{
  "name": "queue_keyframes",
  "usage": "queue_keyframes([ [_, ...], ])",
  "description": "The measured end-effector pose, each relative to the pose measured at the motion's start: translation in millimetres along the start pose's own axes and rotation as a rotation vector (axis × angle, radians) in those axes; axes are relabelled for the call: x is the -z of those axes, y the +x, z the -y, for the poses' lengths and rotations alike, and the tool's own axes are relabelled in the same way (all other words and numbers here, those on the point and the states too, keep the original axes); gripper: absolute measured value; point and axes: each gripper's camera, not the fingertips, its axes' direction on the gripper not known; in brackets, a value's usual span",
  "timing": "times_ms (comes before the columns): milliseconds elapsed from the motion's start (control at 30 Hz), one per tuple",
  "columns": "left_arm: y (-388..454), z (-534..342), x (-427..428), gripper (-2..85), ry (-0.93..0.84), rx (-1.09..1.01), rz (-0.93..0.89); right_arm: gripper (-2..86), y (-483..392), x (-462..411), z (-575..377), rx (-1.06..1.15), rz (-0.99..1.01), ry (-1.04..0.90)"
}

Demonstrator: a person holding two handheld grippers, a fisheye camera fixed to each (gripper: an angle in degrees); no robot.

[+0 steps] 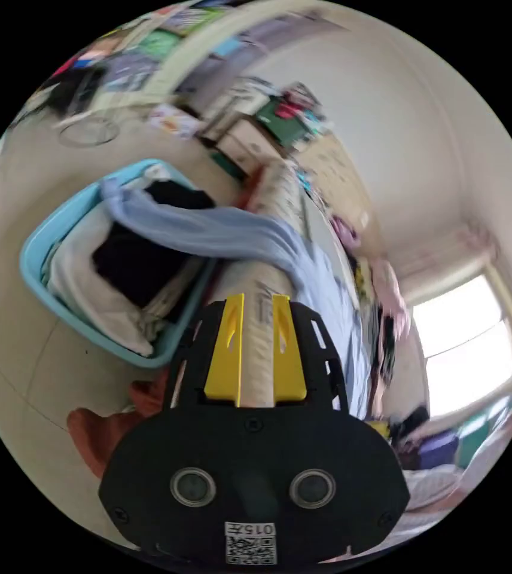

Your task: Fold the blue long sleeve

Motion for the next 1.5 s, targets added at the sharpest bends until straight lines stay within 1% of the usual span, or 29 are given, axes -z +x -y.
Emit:
queue_keyframes([
  [67, -69, 33, 5, 9.4, 0.119, 0.241, -0.038, -0.7, 3, -3, 0, -0.013, 0.02, -0.002],
  [133, -104, 46, 0, 10.6, 0.18, 0.362, -0.011, -0.8, 4, -5, 1, -0.021, 0.019, -0.004],
  [233, -134, 67, -18, 13.1, 0.238, 0.443, 0.068, -1.0, 8, -7, 1, -0.035, 0.042, -0.006],
  [367, -149, 95, -51, 13.7, 0.246, 0.423, 0.12, -1.0, 23, -10, 0, -0.075, 0.135, -0.006],
  [467, -155, 112, -75, 13.7, 0.186, 0.397, 0.152, -1.0, 22, -11, 1, -0.066, 0.12, -0.007],
  [600, -156, 122, -96, 13.0, 0.152, 0.344, 0.156, -1.0, 25, -11, 1, -0.07, 0.133, -0.007],
  [667, -148, 116, -108, 6.6, 0.116, 0.295, 0.239, -1.0, 29, -11, 1, -0.082, 0.16, -0.007],
  [733, -140, 105, -108, 1.5, 0.137, 0.275, 0.263, -1.0, 31, -10, 1, -0.085, 0.166, -0.007],
  [800, -124, 95, -96, 0.5, 0.208, 0.241, 0.243, -1.0, 29, -9, 1, -0.081, 0.155, -0.007],
  [867, -80, 85, -74, 0.0, 0.289, 0.141, 0.268, -1.0, 22, -7, 1, -0.059, 0.106, -0.007],
  [900, -65, 83, -69, -0.1, 0.295, 0.1, 0.277, -1.0, 20, -6, 1, -0.052, 0.089, -0.006],
  [967, 10, 71, -51, -0.3, 0.313, -0.108, 0.306, -1.0, 12, -3, 1, -0.029, 0.035, -0.005],
  [1000, 32, 66, -45, -0.3, 0.325, -0.174, 0.304, -1.0, 11, -3, 1, -0.024, 0.023, -0.005],
  [1067, 128, 25, -25, -0.2, 0.408, -0.429, 0.32, -0.9, 7, 1, 1, -0.008, -0.009, -0.004],
  [1100, 153, 11, -22, -0.2, 0.43, -0.496, 0.321, -0.9, 7, 2, 1, -0.005, -0.009, -0.003],
  [1167, 248, -60, -17, -0.1, 0.44, -0.794, 0.263, -0.6, 12, 9, -1, -0.012, 0.022, 0.012],
  [1200, 268, -82, -18, 0.0, 0.438, -0.866, 0.24, -0.6, 14, 13, -3, -0.023, 0.029, 0.028],
  [1267, 329, -172, -35, 0.1, 0.339, -1.122, 0.142, -0.4, 29, 43, -19, -0.132, 0.1, 0.139],
  [1300, 338, -195, -41, 0.2, 0.311, -1.165, 0.116, -0.3, 34, 52, -26, -0.155, 0.123, 0.162],
  [1333, 353, -238, -56, 0.4, 0.251, -1.266, 0.095, -0.1, 46, 71, -40, -0.218, 0.142, 0.203],
  [1367, 363, -276, -76, 0.5, 0.171, -1.33, 0.125, 0.2, 62, 92, -58, -0.316, 0.128, 0.255],
  [1400, 366, -292, -87, 0.6, 0.125, -1.359, 0.152, 0.4, 71, 102, -68, -0.373, 0.118, 0.287],
  [1433, 370, -320, -111, 0.7, 0.006, -1.425, 0.205, 1.0, 91, 121, -90, -0.492, 0.107, 0.359],
  [1467, 370, -341, -132, 0.7, -0.128, -1.458, 0.225, 2.0, 110, 133, -110, -0.599, 0.129, 0.387],
  [1500, 369, -349, -142, 0.7, -0.208, -1.478, 0.226, 2.6, 118, 137, -117, -0.636, 0.152, 0.398],
])
